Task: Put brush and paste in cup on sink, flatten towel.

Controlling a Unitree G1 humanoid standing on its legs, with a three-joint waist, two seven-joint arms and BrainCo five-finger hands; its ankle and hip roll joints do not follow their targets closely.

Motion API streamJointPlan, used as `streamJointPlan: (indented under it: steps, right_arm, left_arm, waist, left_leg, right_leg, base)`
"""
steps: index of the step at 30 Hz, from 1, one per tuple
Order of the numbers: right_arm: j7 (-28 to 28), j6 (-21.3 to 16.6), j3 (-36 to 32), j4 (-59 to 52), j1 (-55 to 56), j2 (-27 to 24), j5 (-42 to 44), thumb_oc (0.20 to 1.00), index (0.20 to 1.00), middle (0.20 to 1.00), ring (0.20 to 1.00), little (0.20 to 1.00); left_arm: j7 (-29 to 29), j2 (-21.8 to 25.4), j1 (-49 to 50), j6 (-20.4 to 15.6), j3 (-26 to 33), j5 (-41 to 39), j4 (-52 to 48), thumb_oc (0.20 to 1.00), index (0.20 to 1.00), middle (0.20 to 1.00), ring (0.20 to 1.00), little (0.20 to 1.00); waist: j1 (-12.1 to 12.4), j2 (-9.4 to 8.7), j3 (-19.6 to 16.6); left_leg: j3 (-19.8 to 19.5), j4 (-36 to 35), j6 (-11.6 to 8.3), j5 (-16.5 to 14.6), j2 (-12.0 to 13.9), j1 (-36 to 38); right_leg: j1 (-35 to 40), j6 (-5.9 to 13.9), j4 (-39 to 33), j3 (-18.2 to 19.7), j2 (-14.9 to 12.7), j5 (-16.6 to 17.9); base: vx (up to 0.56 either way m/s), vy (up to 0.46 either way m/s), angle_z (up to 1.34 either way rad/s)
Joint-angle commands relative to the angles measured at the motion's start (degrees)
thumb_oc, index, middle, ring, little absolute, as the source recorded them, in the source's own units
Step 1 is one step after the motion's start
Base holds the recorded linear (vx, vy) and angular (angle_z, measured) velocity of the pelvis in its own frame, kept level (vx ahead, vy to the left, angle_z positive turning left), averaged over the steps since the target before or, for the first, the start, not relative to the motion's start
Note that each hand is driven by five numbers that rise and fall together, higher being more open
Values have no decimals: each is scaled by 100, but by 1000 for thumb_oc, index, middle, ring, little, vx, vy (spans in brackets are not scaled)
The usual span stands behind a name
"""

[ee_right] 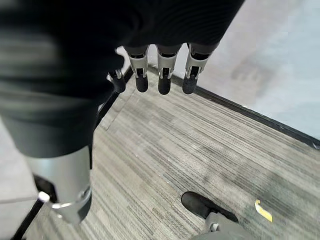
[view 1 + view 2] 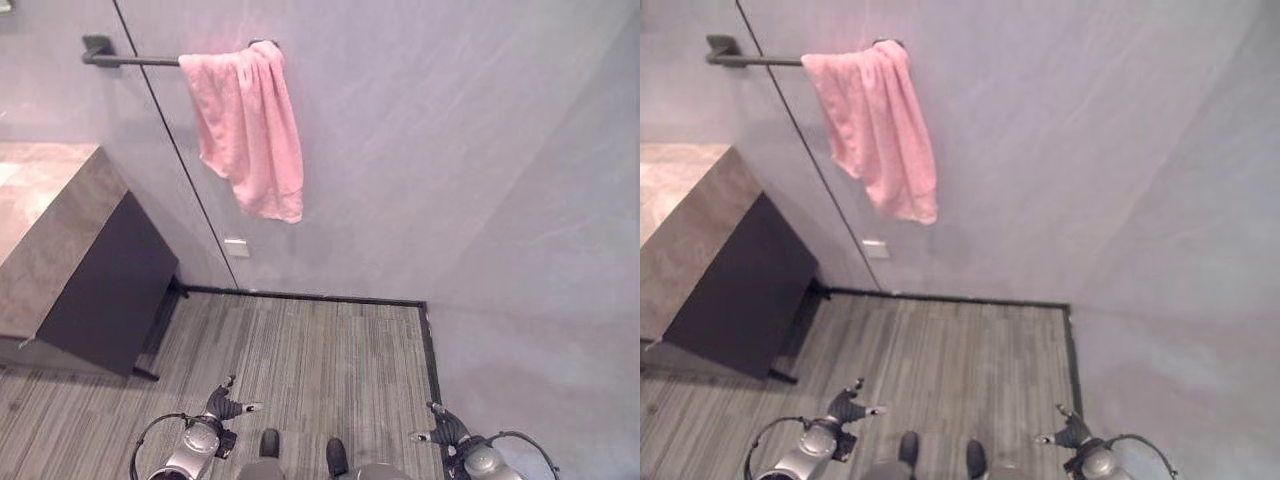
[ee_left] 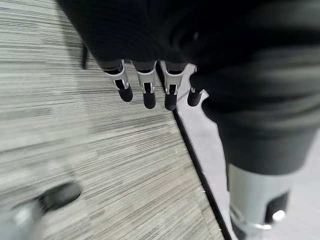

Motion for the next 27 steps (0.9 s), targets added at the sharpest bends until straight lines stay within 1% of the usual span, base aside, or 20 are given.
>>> streamJointPlan:
  steps: [1,3,7,9,10,11,12,13,14,15,16,17,18,19,20,21,23,24,26,27]
  right_arm:
    - [-8,-107,-75,-161,30,53,11,1000,1000,1000,1000,1000]
    - [34,-97,-109,-108,7,124,63,1000,1000,1000,1000,1000]
    - [38,-77,-9,-64,-118,237,-50,1000,1000,1000,1000,1000]
    - [41,-77,-24,-122,-116,250,-56,1000,1000,1000,1000,1000]
    - [41,-76,-23,-123,-115,250,-56,1000,1000,1000,1000,1000]
    - [60,-70,-43,-255,-93,209,-60,1000,1000,1000,1000,1000]
    - [54,-73,-47,-293,-91,200,-66,1000,1000,1000,1000,1000]
    - [54,-73,-47,-294,-90,199,-66,1000,1000,1000,1000,1000]
    - [69,-96,-47,-378,-44,186,-17,1000,1000,1000,1000,1000]
    - [82,-109,-37,-366,-26,181,6,1000,1000,1000,1000,1000]
    - [84,-121,-23,-448,-11,167,13,1000,1000,1000,1000,1000]
    - [84,-119,-23,-452,-8,165,13,1000,1000,1000,1000,1000]
    - [43,-130,-7,-540,-9,110,6,1000,1000,1000,1000,1000]
    - [41,-128,17,-542,4,84,-18,1000,1000,1000,1000,1000]
    - [40,-128,18,-543,5,81,-18,1000,1000,1000,1000,1000]
    - [35,-111,20,-596,39,67,-51,1000,1000,1000,1000,1000]
    - [47,-91,6,-622,98,51,-96,1000,1000,1000,1000,1000]
    - [55,-96,59,-600,117,13,-149,1000,1000,1000,1000,1000]
    - [44,-90,72,-600,97,-12,-184,1000,1000,1000,1000,1000]
    - [42,-82,110,-601,72,-47,-209,1000,1000,1000,1000,1000]
  left_arm:
    - [101,211,-46,-149,-12,156,-181,1000,1000,1000,1000,1000]
    - [101,244,-63,-155,-2,168,-178,1000,1000,1000,1000,1000]
    - [130,262,-81,-138,40,151,-108,1000,1000,1000,1000,1000]
    - [115,285,-53,-126,47,131,-144,1000,1000,1000,1000,1000]
    - [115,285,-52,-125,47,130,-145,1000,1000,1000,1000,1000]
    - [69,294,-29,-103,36,145,-206,1000,1000,1000,1000,1000]
    - [73,302,-6,-101,49,152,-221,1000,1000,1000,1000,1000]
    - [73,301,-6,-101,49,153,-222,1000,1000,1000,1000,1000]
    - [41,261,23,-74,34,152,-235,1000,1000,1000,1000,1000]
    - [23,255,29,-61,39,172,-222,1000,1000,1000,1000,1000]
    - [31,269,18,-63,84,157,-196,1000,1000,1000,1000,1000]
    - [31,267,19,-63,84,157,-195,1000,1000,1000,1000,1000]
    - [38,260,29,-67,99,153,-193,1000,1000,1000,1000,1000]
    - [26,241,38,-62,93,155,-163,1000,1000,1000,1000,1000]
    - [27,238,39,-63,94,155,-162,1000,1000,1000,1000,1000]
    - [27,221,40,-54,107,154,-119,1000,1000,1000,1000,1000]
    - [7,205,55,-48,97,162,-169,1000,1000,1000,1000,1000]
    - [11,162,59,-58,97,196,-163,1000,1000,1000,1000,1000]
    - [36,152,67,-69,106,163,-219,1000,1000,1000,1000,1000]
    - [2,116,47,-80,61,102,-304,1000,1000,1000,1000,1000]
  waist:
    - [-58,-262,-273]
    - [-77,-239,-301]
    - [-39,-246,-310]
    - [-62,-230,-263]
    - [-64,-230,-262]
    - [-122,-192,-162]
    - [-129,-172,-132]
    - [-132,-174,-130]
    - [-209,-160,-96]
    - [-239,-171,-105]
    - [-205,-180,-83]
    - [-219,-180,-78]
    - [-222,-214,-63]
    - [-270,-232,-58]
    - [-276,-221,-50]
    - [-319,-236,-37]
    - [-358,-284,-8]
    - [-342,-313,-96]
    - [-302,-295,-135]
    - [-293,-281,-178]
  left_leg:
    - [259,456,175,70,-362,-394]
    - [403,558,266,-96,-446,-369]
    - [556,461,403,-216,-541,-261]
    - [541,397,455,-245,-604,-126]
    - [539,396,455,-244,-605,-125]
    - [475,333,519,-262,-651,56]
    - [494,291,532,-265,-640,118]
    - [492,288,531,-263,-642,120]
    - [402,291,535,-290,-704,182]
    - [351,281,535,-283,-742,218]
    - [382,241,530,-290,-747,277]
    - [367,237,530,-295,-751,289]
    - [438,192,514,-366,-776,387]
    - [413,179,513,-425,-817,460]
    - [405,179,512,-436,-809,475]
    - [384,208,511,-500,-837,533]
    - [328,394,477,-575,-870,578]
    - [355,373,455,-602,-858,608]
    - [398,387,443,-582,-831,622]
    - [408,453,407,-587,-803,593]
  right_leg:
    - [217,763,728,378,-354,-373]
    - [172,902,808,455,-505,-301]
    - [-44,1090,1100,507,-612,-7]
    - [-186,1148,1534,449,-636,186]
    - [-188,1147,1542,447,-636,181]
    - [-417,1082,2169,284,-591,378]
    - [-519,1049,2337,155,-558,375]
    - [-522,1048,2349,153,-560,368]
    - [-703,993,2431,159,-164,193]
    - [-797,930,2311,158,41,30]
    - [-963,861,2135,-135,58,-100]
    - [-955,859,2146,-150,53,-117]
    - [-1091,794,1639,-580,-1,-33]
    - [-1207,793,1416,-604,78,73]
    - [-1187,792,1405,-612,85,72]
    - [-1311,806,1350,-640,109,172]
    - [-1097,827,1195,-581,49,210]
    - [-847,736,900,-497,82,185]
    - [-756,711,805,-545,84,198]
    - [-705,672,743,-453,130,196]
  base:
    - [105,181,-41]
    - [110,278,-26]
    - [70,249,-28]
    - [63,185,-21]
    - [91,243,11]
    - [77,191,20]
    - [77,191,10]
    - [87,121,0]
    - [114,106,7]
    - [145,133,1]
    - [82,55,6]
    - [103,39,2]
    - [125,21,15]
    - [126,23,-1]
    - [117,8,-13]
    - [121,-17,-6]
    - [184,-51,5]
    - [148,-52,18]
    - [151,-61,14]
    - [149,-64,-12]
